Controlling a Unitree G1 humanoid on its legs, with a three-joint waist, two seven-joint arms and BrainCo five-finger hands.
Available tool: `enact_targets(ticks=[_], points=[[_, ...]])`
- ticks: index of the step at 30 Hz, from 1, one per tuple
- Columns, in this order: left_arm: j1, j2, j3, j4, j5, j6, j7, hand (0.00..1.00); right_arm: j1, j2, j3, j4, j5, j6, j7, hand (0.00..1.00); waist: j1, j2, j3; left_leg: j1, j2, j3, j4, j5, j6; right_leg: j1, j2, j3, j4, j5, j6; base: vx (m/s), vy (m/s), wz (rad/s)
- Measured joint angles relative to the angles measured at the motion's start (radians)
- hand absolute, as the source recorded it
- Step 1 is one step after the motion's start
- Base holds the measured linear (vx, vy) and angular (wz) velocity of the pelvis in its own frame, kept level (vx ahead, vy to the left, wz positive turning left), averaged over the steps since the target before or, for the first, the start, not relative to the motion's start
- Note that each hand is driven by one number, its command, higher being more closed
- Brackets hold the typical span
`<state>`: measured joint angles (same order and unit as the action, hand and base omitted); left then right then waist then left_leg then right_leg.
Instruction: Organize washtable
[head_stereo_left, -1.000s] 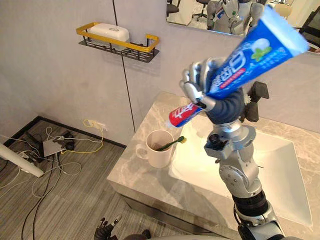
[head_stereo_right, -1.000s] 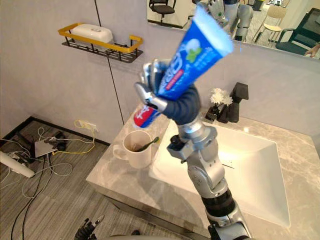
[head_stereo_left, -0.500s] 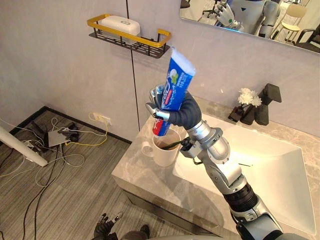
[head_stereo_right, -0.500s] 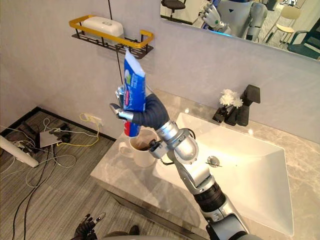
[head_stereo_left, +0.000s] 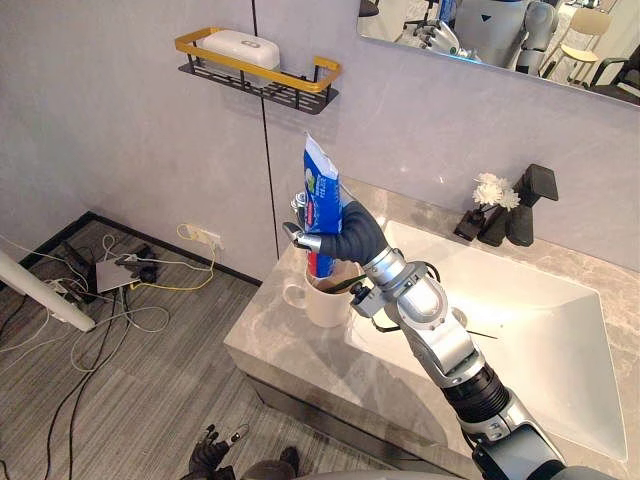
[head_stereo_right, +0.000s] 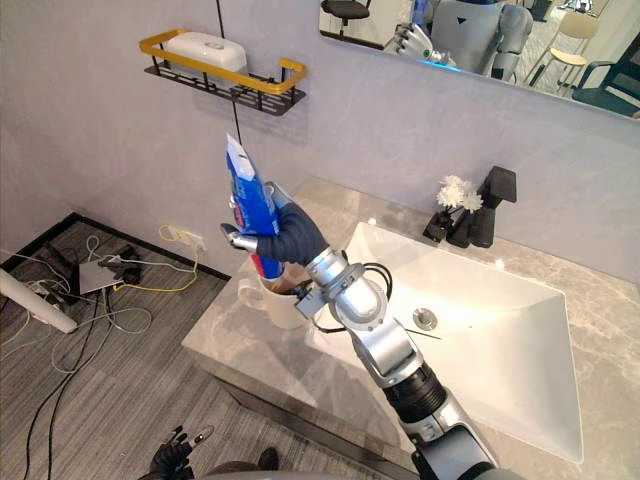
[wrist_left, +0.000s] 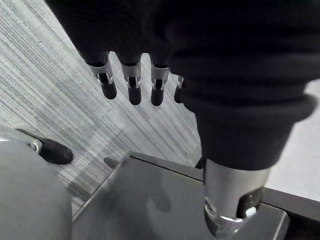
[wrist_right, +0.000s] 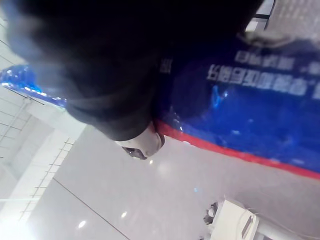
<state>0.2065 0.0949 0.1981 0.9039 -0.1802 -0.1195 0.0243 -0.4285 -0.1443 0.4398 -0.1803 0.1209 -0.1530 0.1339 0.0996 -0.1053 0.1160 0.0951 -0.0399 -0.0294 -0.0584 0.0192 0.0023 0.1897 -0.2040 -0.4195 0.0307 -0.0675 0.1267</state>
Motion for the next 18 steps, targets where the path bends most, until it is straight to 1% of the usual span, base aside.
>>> enact_targets(ticks=[5,9,14,18], points=[[0.0,0.0,0.0,0.0,0.0,0.0,0.0,0.0,0.001,0.0,0.0,0.022,-0.037,0.005,-0.002,1.0,0.0,0.001,0.001,-0.003,0.0,-0.001,0.004,0.0,0.0,-0.001,0.0,-0.001,0.0,0.0,0.0,0.0,0.0,0.0],[0.0,0.0,-0.001,0.0,0.0,0.0,0.0,0.0,0.005,0.003,-0.001,0.042,-0.045,0.006,-0.008,1.0,0.0,0.003,0.002,-0.006,0.0,-0.003,0.004,0.0,0.0,-0.002,0.0,-0.004,0.0,0.0,0.0,0.0,-0.003,0.01],[0.0,-0.002,-0.011,0.0,0.0,0.0,0.0,0.0,0.007,0.01,-0.003,0.059,-0.055,0.007,-0.024,1.0,0.0,0.015,0.01,-0.011,-0.001,-0.013,0.004,0.0,0.0,-0.002,0.0,-0.014,0.0,0.0,0.0,-0.01,-0.011,0.06],[0.0,-0.003,-0.011,0.0,0.007,0.0,-0.001,0.0,0.031,0.011,-0.005,0.092,-0.069,0.01,-0.024,1.0,0.002,0.018,0.012,-0.013,0.0,-0.016,0.004,0.0,0.0,-0.002,0.002,-0.016,0.0,0.0,0.0,0.0,-0.006,0.02]])
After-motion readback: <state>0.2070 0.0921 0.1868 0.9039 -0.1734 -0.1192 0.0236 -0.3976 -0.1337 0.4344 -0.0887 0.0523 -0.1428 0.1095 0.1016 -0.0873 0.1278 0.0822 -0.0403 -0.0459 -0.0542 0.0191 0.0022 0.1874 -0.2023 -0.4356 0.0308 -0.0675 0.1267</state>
